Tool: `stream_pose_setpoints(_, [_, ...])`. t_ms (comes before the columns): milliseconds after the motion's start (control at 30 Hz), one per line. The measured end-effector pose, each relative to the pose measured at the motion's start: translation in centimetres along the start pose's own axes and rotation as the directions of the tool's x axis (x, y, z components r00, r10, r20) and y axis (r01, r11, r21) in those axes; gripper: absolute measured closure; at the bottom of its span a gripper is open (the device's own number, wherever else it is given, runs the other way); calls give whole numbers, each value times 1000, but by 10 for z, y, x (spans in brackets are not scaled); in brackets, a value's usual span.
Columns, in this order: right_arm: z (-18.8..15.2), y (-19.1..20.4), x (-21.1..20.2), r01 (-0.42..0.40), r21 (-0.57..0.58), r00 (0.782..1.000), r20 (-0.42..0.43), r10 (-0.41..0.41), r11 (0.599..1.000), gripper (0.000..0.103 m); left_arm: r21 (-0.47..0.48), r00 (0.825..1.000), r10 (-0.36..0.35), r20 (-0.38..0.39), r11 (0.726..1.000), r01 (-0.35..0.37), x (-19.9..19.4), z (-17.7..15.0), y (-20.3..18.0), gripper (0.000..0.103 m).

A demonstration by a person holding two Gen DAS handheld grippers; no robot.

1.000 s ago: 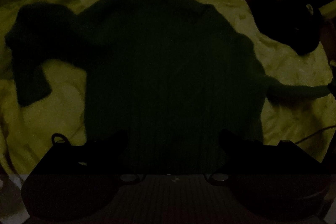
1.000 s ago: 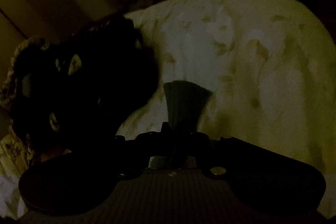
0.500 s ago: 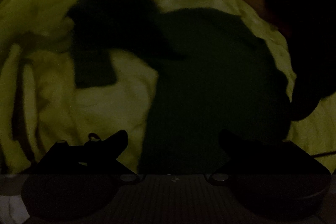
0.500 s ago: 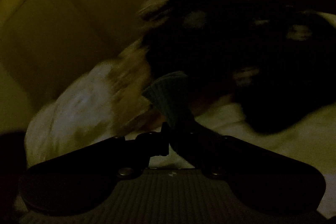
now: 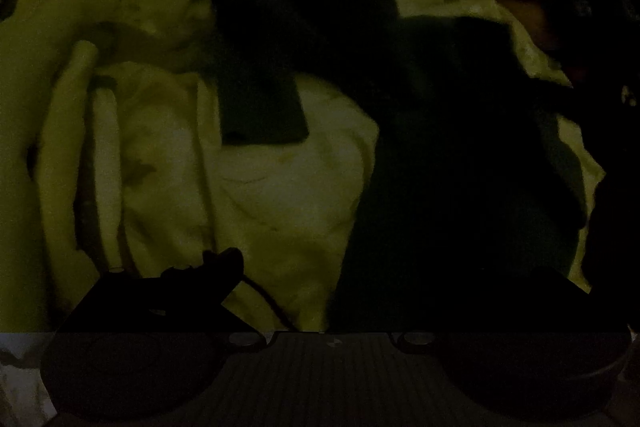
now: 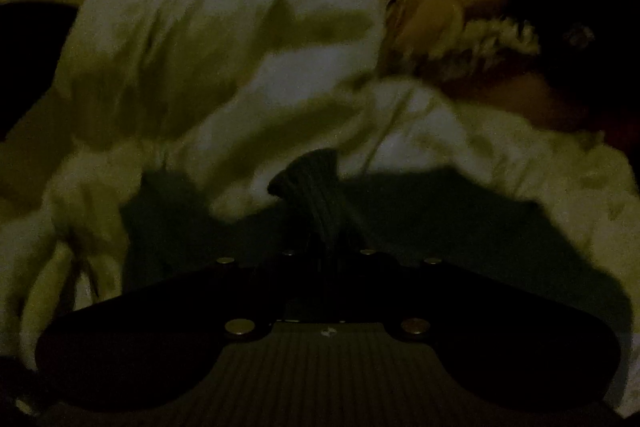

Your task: Fold small clothes

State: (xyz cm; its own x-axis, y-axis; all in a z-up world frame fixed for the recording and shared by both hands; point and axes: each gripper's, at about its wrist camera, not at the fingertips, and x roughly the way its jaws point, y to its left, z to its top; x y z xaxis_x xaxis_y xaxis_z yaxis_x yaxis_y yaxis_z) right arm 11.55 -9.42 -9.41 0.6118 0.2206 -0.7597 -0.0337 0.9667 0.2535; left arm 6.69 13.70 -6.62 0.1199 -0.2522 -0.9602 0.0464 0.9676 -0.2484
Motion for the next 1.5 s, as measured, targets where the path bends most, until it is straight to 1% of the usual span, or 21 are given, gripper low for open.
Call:
stream_pose_setpoints(33, [-5, 2, 4, 1, -14, 1000, -23, -1, 1000, 91, -2, 1000, -1, 0, 1000, 1, 0, 0, 1, 0])
stream_pose_setpoints(100, [-15, 5, 11, 15, -24, 998, -52, -16, 1000, 75, -4, 1000, -6, -1, 1000, 6, 1, 1, 0, 0])
stream_pose_setpoints(133, [-19, 3, 10, 15, -12, 998, -61, -16, 1000, 56, -3, 1000, -8, -1, 1000, 8, 1, 2, 0, 0])
stream_pose_setpoints(167, [-21, 1, 8, 10, 11, 998, -59, -10, 1000, 44, -2, 1000, -10, -1, 1000, 10, 1, 2, -1, 0])
stream_pose_setpoints(200, [-23, -3, 2, 0, 40, 999, -49, 2, 999, 41, -5, 1000, -17, -4, 1000, 17, 1, 3, -1, 0])
stream_pose_setpoints(300, [-27, -16, -17, -19, 115, 1000, -11, 20, 993, 41, -8, 1000, -19, 3, 1000, 20, 1, 6, -3, 0])
stream_pose_setpoints(433, [-37, -46, -46, 3, 216, 1000, 23, -8, 976, 39, 24, 999, -17, 38, 1000, 16, -2, 18, -15, 0])
stream_pose_setpoints(500, [-47, -64, -56, 58, 263, 998, -5, -58, 963, 37, 70, 996, -2, 90, 998, -5, -5, 26, -28, 0])
stream_pose_setpoints(567, [-56, -78, -59, 155, 280, 988, -61, -144, 947, 37, 143, 991, 5, 137, 989, -25, -4, 37, -48, 0])
stream_pose_setpoints(633, [-65, -92, -63, 215, 315, 976, -90, -196, 925, 36, 191, 985, -18, 174, 981, -16, -3, 49, -66, 0])
stream_pose_setpoints(733, [-75, -112, -67, 230, 383, 973, -115, -200, 895, 28, 262, 972, -95, 214, 964, 37, 5, 65, -92, 0])
stream_pose_setpoints(800, [-82, -118, -67, 257, 385, 965, -142, -218, 886, 28, 288, 971, -119, 207, 956, 56, 18, 76, -110, 0])
stream_pose_setpoints(867, [-88, -119, -70, 269, 381, 962, -157, -225, 884, 28, 292, 977, -125, 173, 954, 70, 38, 87, -122, 0])
stream_pose_setpoints(967, [-96, -113, -82, 255, 399, 965, -166, -204, 881, 27, 289, 989, -97, 114, 955, 61, 72, 95, -131, 0])
stream_pose_setpoints(1067, [-95, -102, -92, 258, 394, 962, -192, -195, 882, 21, 306, 999, 36, 21, 951, -41, 115, 99, -133, 0])
stream_pose_setpoints(1100, [-93, -98, -94, 274, 379, 955, -214, -204, 884, 21, 314, 999, 49, 6, 948, -48, 123, 99, -132, 0])
stream_pose_setpoints(1167, [-88, -88, -101, 321, 350, 936, -257, -239, 880, 19, 319, 999, 39, -3, 947, -36, 129, 102, -130, 0])
stream_pose_setpoints(1267, [-78, -79, -108, 366, 329, 917, -286, -278, 871, 11, 304, 1000, 21, -23, 953, -13, 125, 107, -128, 0])
stream_pose_setpoints(1333, [-74, -74, -111, 377, 310, 913, -284, -294, 873, 11, 280, 1000, -10, -2, 960, 10, 112, 110, -124, 0])
stream_pose_setpoints(1400, [-72, -71, -109, 368, 295, 917, -274, -291, 882, 11, 257, 998, -36, 42, 966, 24, 94, 108, -117, 0])
stream_pose_setpoints(1500, [-69, -67, -106, 360, 283, 919, -273, -285, 889, 11, 210, 990, -43, 135, 978, 14, 62, 97, -98, 0])
